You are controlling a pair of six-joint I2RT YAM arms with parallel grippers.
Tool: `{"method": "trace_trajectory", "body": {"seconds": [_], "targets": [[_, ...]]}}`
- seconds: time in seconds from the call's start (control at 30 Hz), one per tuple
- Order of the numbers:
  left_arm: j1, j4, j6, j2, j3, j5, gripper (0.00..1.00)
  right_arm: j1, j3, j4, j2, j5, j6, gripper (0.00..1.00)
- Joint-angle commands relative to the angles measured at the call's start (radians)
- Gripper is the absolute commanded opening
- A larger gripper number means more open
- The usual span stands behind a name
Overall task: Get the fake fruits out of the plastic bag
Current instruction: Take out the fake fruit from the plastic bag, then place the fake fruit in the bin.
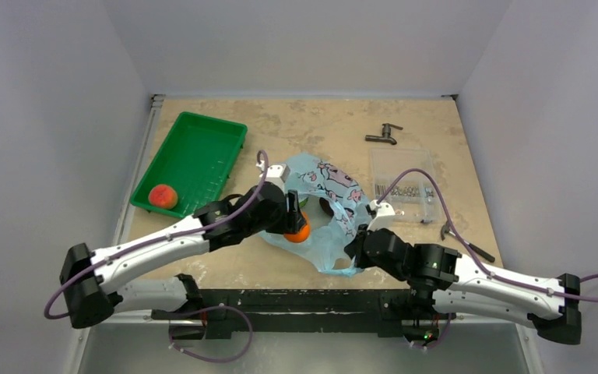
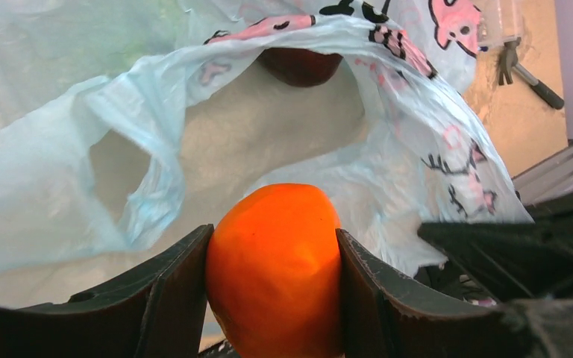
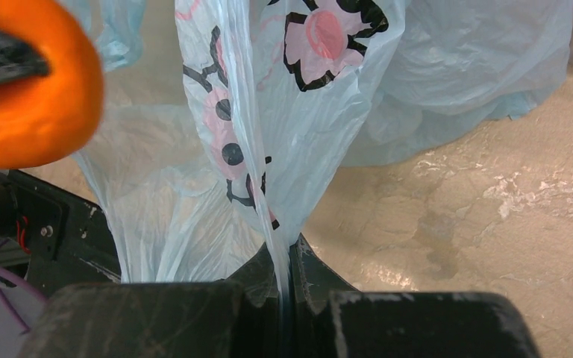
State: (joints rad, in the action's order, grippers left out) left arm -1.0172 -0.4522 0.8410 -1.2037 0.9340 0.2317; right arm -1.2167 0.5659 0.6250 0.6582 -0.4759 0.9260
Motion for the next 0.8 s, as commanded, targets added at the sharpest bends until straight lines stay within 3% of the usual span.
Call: {"method": "trace_trajectory", "body": {"seconds": [0.0,0.17,0.3,0.4,0.47,0.53,0.63,0.77], "targets": [[-0.004,-0.173,-0.046,0.178,0.002,0.008,0.12,-0.003,0.003,-0.035,0.014,-0.054,-0.019,0.00],[-0.001,-0.404,-0.036,0.384,0.005,0.150,0.11,-0.003,0.003,-0.054,0.060,-0.045,-0.024,0.00],[0.008,-0.660,0.062,0.517,0.042,0.359,0.03,-0.003,0.007,-0.047,0.067,-0.041,-0.022,0.00],[0.040,-0.761,0.122,0.595,0.057,0.504,0.00,-0.003,0.006,-0.032,0.047,-0.042,-0.019,0.00],[0.099,-0.732,0.070,0.626,0.048,0.528,0.00,-0.003,0.000,-0.040,0.028,-0.038,-0.022,0.00],[0.231,-0.655,-0.066,0.626,0.034,0.496,0.00,-0.003,-0.004,-0.041,0.015,-0.043,-0.022,0.00],[0.409,-0.514,-0.247,0.537,0.014,0.421,0.00,-0.003,-0.003,-0.040,0.006,-0.051,-0.023,0.00],[0.646,-0.388,-0.372,0.336,0.021,0.340,0.00,-0.003,0.006,-0.033,0.008,-0.044,-0.030,0.00]]}}
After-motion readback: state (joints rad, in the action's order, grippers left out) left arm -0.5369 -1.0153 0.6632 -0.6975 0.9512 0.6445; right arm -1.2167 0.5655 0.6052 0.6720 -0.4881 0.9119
